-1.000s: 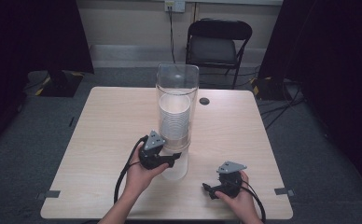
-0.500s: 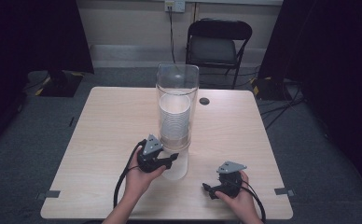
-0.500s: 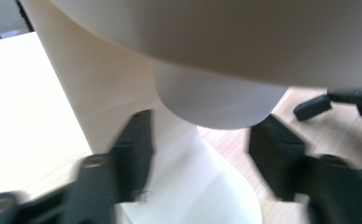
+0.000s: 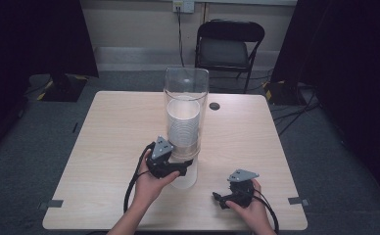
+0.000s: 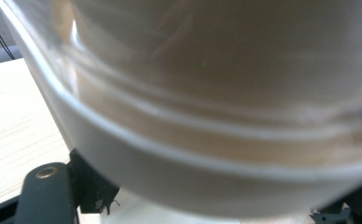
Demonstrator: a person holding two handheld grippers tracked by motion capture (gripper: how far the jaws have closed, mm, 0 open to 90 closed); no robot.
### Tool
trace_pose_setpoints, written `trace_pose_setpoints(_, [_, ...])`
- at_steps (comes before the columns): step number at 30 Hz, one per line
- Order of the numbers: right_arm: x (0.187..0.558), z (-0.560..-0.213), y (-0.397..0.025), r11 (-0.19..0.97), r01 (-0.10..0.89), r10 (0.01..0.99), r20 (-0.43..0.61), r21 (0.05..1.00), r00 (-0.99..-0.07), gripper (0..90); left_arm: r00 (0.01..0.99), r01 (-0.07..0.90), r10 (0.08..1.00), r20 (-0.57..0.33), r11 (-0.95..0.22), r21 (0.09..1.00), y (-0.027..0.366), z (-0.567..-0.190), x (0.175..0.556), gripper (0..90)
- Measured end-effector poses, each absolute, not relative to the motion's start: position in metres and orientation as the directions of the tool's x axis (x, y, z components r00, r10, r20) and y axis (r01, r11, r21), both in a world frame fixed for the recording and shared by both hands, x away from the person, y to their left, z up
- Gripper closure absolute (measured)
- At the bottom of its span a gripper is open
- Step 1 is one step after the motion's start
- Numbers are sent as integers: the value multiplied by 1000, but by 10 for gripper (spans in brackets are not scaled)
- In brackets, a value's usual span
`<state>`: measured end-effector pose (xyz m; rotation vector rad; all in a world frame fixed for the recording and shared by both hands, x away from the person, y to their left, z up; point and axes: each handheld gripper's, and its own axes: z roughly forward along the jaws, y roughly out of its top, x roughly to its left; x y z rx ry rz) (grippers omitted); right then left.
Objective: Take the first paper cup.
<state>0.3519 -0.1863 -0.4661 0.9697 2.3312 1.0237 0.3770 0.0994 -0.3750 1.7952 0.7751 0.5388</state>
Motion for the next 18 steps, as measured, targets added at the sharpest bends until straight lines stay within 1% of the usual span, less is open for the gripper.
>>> trace_pose_setpoints(3, [352, -466, -186, 487, 431, 735, -90, 759, -672, 44, 686, 246, 728, -11, -217, 944, 99, -376, 379, 226])
trace_pose_setpoints(4, [352, -466, -186, 487, 431, 735, -90, 759, -672, 44, 689, 245, 725, -15, -213, 946, 99, -376, 379, 257])
trace_pose_setpoints(5, [352, -466, -186, 487, 431, 735, -90, 759, -672, 44, 695, 242, 719, -11, -219, 945, 100, -377, 379, 327])
trace_pose_setpoints(6, [352, -466, -186, 487, 431, 735, -90, 759, -672, 44, 698, 229, 716, 1, -225, 947, 99, -377, 379, 339])
trace_pose_setpoints(12, [352, -466, -186, 487, 431, 735, -90, 759, -672, 44, 702, 218, 712, 23, -245, 945, 100, -378, 379, 353])
trace_pose_setpoints(13, [352, -466, -186, 487, 431, 735, -90, 759, -672, 44, 699, 211, 715, 25, -239, 948, 99, -379, 378, 354])
trace_pose_setpoints(15, [352, -466, -186, 488, 431, 735, -91, 759, -672, 44, 697, 183, 715, 57, -255, 949, 100, -382, 378, 357])
trace_pose_setpoints(18, [352, -466, -186, 488, 431, 735, -91, 759, -672, 44, 693, 171, 718, 62, -247, 954, 99, -384, 378, 360])
